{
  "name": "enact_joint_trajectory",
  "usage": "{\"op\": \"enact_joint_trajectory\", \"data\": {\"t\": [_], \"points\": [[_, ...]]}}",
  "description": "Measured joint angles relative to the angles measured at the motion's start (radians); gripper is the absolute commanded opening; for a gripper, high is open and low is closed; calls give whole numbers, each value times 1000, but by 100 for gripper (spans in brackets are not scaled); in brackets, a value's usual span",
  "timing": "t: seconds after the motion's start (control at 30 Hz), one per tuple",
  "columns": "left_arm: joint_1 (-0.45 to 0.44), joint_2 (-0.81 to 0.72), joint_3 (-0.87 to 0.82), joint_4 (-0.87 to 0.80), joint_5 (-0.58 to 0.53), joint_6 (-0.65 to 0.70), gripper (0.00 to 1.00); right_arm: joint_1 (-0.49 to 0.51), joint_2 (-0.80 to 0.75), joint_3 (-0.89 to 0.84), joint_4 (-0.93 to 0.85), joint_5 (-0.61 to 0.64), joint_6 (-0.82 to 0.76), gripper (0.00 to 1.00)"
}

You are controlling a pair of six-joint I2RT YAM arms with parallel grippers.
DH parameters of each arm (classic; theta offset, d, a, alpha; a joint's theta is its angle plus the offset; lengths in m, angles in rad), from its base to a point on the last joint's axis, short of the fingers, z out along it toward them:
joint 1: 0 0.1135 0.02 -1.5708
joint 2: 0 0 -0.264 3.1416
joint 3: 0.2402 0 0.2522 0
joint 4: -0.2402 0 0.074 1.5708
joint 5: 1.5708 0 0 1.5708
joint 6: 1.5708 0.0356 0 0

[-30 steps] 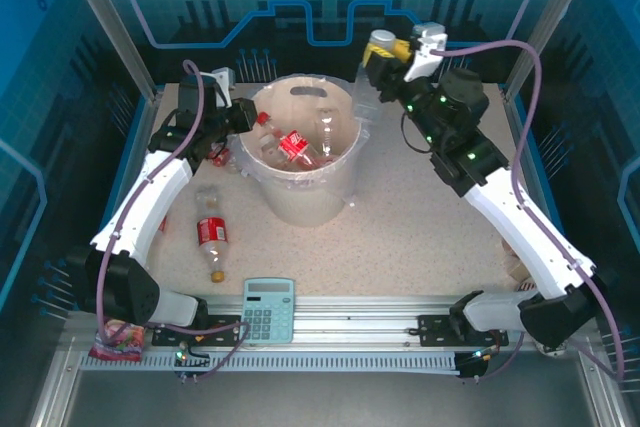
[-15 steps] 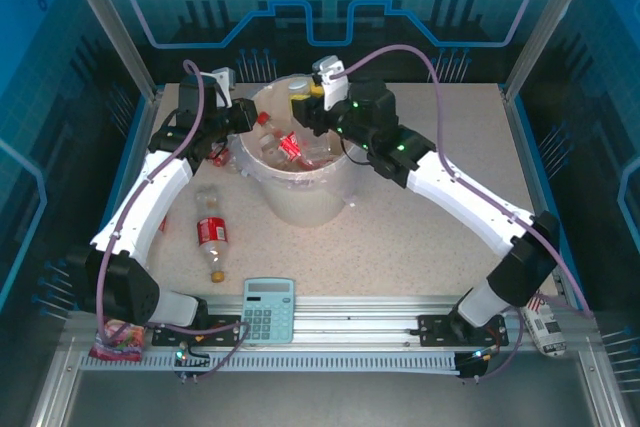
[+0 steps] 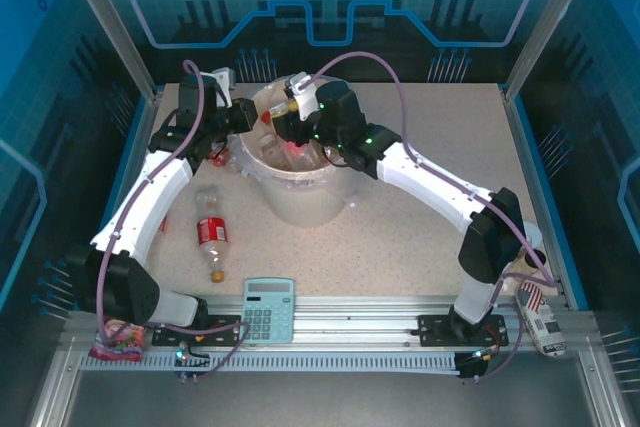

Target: Put the plastic bottles in the bin

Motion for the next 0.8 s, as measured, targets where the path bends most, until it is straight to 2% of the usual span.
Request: {"op": "enact_joint_trajectory", "data": {"t": [0.33,0.4,0.57,0.8], "points": [[0,0,0,1,-2,0,20,3,82,19,-39,-16,-8,69],[0,0,0,0,-3,0,20,3,83,22,-50,-15,-12,71],[0,0,0,0,-3,0,20,2,89,45,-100,-11,-28,86],[0,0,0,0,-3,0,20,0,90,83,-162,15,-72,99]]}}
